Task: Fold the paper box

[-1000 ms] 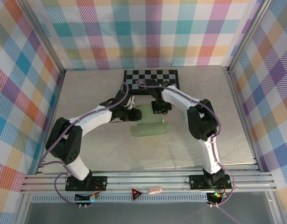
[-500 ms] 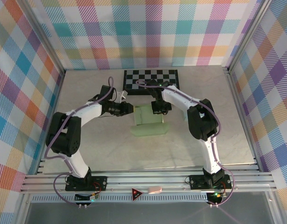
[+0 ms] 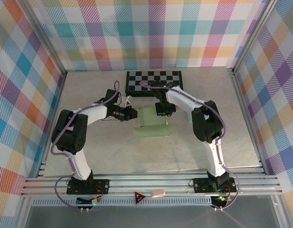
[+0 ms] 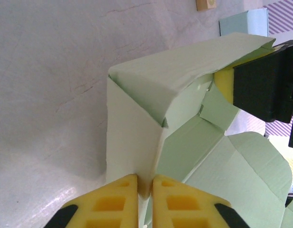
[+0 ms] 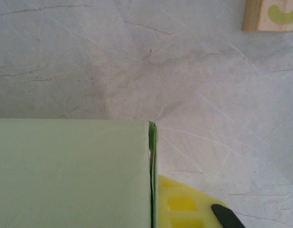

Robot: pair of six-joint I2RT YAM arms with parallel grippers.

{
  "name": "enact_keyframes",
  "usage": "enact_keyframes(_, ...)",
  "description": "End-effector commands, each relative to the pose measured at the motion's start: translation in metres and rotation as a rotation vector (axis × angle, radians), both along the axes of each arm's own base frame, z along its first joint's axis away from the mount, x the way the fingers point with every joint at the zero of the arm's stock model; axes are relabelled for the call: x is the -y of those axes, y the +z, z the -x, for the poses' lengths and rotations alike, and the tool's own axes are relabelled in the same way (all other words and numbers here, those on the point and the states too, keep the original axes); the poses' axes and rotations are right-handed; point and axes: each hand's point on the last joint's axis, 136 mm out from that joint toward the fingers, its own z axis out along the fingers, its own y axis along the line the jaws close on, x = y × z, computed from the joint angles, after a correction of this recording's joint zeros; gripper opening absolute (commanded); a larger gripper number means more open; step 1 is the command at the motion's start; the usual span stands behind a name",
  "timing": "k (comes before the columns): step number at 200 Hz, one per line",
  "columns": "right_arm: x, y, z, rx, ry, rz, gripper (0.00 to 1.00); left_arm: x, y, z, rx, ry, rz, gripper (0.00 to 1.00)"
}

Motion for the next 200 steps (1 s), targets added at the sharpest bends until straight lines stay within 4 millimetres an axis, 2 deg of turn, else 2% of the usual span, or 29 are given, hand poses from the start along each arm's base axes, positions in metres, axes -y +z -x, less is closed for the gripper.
enact_keyframes(1, -0.005, 0.01, 0.0, 0.003, 0.01, -0.024, 0.0, 0.003, 0.003, -0.012, 0.036, 0.003, 0.001, 0.11)
enact_keyframes(34, -0.005, 0.009, 0.001, -0.003, 0.01, -0.024, 0.0, 0.006, -0.001, -0.012, 0.046, 0.013, -0.047, 0.09)
enact_keyframes(76, -0.004, 0.011, 0.0, 0.004, 0.009, -0.017, 0.0, 0.009, -0.004, -0.01, 0.07, 0.048, -0.171, 0.0)
enact_keyframes(102, -0.004, 0.012, 0.001, 0.008, 0.008, -0.009, 0.0, 0.003, -0.009, -0.01, 0.084, 0.126, -0.321, 0.0)
enact_keyframes(115, -0.003, 0.012, 0.001, 0.013, 0.009, -0.004, 0.0, -0.006, -0.017, -0.002, 0.049, 0.171, -0.426, 0.0)
enact_keyframes(141, -0.004, 0.015, 0.001, 0.026, 0.017, 0.006, 0.0, -0.013, -0.016, 0.005, 0.052, 0.227, -0.615, 0.0)
enact_keyframes(169, -0.003, 0.017, -0.001, 0.038, 0.018, 0.01, 0.0, -0.019, -0.016, 0.009, 0.063, 0.268, -0.713, 0.0)
enact_keyframes(200, -0.003, 0.019, -0.001, 0.042, 0.024, 0.012, 0.0, -0.015, -0.017, 0.007, 0.074, 0.264, -0.734, 0.0)
